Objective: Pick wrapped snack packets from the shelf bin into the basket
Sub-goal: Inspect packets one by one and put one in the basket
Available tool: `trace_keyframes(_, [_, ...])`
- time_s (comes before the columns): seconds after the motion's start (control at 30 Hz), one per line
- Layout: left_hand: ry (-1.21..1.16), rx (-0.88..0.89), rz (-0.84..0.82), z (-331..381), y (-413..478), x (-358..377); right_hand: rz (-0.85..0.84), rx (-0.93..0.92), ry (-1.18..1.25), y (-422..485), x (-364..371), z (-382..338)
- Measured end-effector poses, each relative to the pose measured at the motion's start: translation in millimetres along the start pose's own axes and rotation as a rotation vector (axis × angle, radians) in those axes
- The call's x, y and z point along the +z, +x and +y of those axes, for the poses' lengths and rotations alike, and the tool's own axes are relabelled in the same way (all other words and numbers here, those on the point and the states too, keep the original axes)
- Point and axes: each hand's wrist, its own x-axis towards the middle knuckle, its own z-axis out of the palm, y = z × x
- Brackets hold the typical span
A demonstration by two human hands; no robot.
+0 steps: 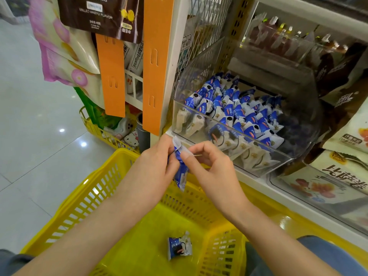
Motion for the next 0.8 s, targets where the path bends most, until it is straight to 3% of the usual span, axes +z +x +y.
trace_keyframes(0.17, [-0.010, -0.020, 0.033, -3.7, 2.6, -2.2, -0.160, 0.042, -0.079, 1.8, 4.7, 5.9])
trace_keyframes(0.4, [-0.064, 0.012, 0.040, -8.0, 7.5, -4.2, -0.152, 0.040, -0.114, 3.8, 6.2, 9.9])
trace_keyframes(0.8, [-0.200, -0.139, -0.020, -9.7, 7.4, 11.3, -0.075, 0.133, 0.020, 8.5, 7.2, 11.3])
